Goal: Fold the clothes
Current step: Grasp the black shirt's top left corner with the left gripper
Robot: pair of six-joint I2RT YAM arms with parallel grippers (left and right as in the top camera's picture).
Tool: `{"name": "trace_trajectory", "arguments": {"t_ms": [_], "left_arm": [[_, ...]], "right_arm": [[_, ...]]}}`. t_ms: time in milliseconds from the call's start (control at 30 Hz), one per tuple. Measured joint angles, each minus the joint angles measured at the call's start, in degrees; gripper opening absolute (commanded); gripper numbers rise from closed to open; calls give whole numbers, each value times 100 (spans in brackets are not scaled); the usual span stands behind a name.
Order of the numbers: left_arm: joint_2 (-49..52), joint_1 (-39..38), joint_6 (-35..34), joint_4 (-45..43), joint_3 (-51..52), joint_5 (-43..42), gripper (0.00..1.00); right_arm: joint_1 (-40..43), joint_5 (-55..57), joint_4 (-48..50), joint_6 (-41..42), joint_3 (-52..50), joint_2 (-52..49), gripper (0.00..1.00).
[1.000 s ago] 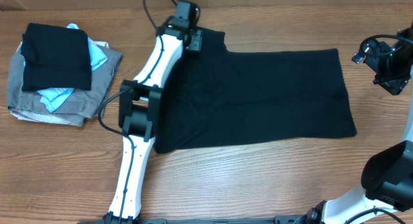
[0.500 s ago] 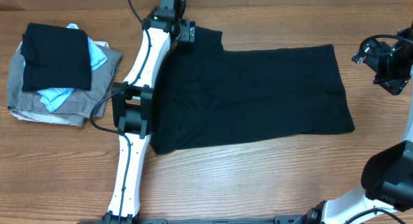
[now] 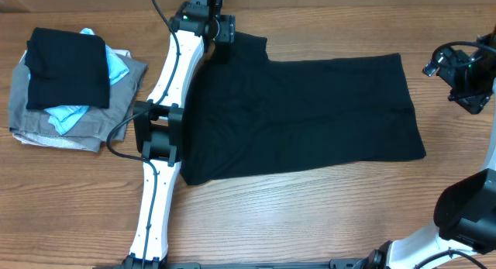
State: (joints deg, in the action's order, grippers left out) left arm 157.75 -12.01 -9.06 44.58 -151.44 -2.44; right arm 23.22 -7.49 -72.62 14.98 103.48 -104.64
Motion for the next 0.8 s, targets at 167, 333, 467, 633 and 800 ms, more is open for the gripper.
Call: {"name": "trace_trajectory", "arguments": {"t_ms": [167, 333, 467, 633, 800], "left_arm": [[321, 0, 0, 7, 0, -20, 75], [365, 0, -24, -2, -2, -11, 45], [374, -11, -31, -4, 0, -15, 23], [389, -74, -39, -39, 0, -52, 8], [400, -98, -46, -39, -46, -190, 4]], "right_arm": [[0, 0, -4, 2, 0, 0, 100], [0, 2, 2, 2, 0, 0, 100], [0, 2, -2, 0, 0, 0, 100], [0, 2, -2, 2, 0, 0, 100], [0, 2, -2, 2, 0, 0, 100]]}}
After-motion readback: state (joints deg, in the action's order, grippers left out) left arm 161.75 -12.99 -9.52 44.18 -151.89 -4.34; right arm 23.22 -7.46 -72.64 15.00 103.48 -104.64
